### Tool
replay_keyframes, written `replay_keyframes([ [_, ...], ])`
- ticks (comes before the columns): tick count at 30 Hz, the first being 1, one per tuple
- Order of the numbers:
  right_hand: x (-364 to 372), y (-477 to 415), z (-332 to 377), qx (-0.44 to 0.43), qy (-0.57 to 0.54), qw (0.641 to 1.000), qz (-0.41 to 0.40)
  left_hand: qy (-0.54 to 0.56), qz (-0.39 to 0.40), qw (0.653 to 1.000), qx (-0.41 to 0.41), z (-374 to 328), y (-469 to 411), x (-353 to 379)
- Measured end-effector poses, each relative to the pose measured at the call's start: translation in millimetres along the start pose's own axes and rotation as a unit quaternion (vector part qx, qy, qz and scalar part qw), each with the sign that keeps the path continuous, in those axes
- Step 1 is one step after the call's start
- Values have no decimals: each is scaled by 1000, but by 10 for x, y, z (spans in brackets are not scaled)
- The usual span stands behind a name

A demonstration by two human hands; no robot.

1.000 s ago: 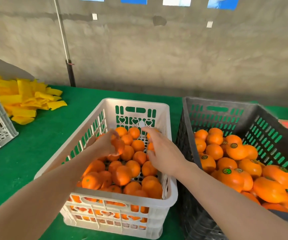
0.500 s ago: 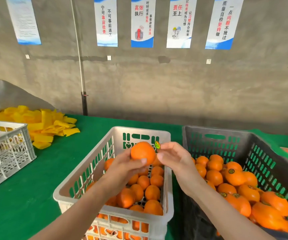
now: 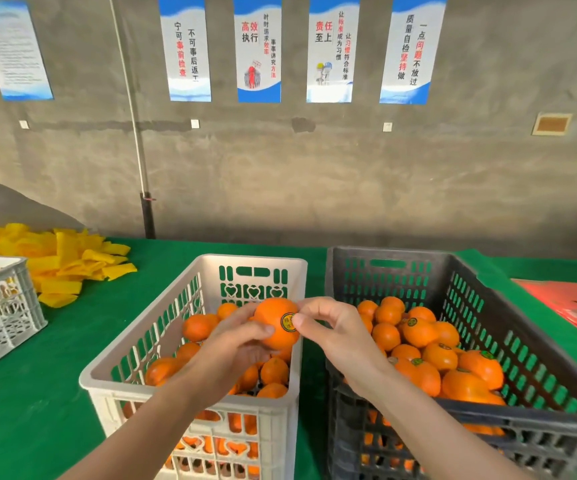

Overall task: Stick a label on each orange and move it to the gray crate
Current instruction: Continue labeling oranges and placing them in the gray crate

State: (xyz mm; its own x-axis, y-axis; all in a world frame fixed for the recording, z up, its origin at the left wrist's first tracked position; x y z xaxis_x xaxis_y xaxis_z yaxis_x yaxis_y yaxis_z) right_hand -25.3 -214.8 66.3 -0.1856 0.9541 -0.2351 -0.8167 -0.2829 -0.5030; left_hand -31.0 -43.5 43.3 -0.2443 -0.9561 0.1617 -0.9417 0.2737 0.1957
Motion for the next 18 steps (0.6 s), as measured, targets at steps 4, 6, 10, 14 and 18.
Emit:
replay_keyframes([
  [4,-97,122,29,-63,78,995,-8,4,0,1000,-4,13,21,178],
  [6,-155,190,29,-113,115,987,-22,6,3,1000,-6,24,24,273],
  [10,-261,299,25,-158,129,976,-76,8,4,1000,-2,32,38,438],
  [14,-451,343,61,-114,50,992,-15,8,6,1000,-6,10,14,664],
  [18,-797,250,114,-78,71,992,70,3,23,1000,6,-1,-96,1005],
])
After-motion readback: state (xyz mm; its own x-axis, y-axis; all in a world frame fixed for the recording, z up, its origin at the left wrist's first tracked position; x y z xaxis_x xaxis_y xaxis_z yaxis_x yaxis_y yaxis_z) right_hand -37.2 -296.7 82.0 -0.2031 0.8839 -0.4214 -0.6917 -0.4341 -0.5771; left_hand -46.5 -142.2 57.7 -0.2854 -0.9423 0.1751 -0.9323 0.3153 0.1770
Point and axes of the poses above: each hand's wrist, its own y-axis away from the middle knuckle, its own x-axis out of the palm, z = x × y, the point moved 1 cm from there along -y, towards the middle knuckle, and after that the axes turned 15 degrees about -x, right-handed, at the moved point
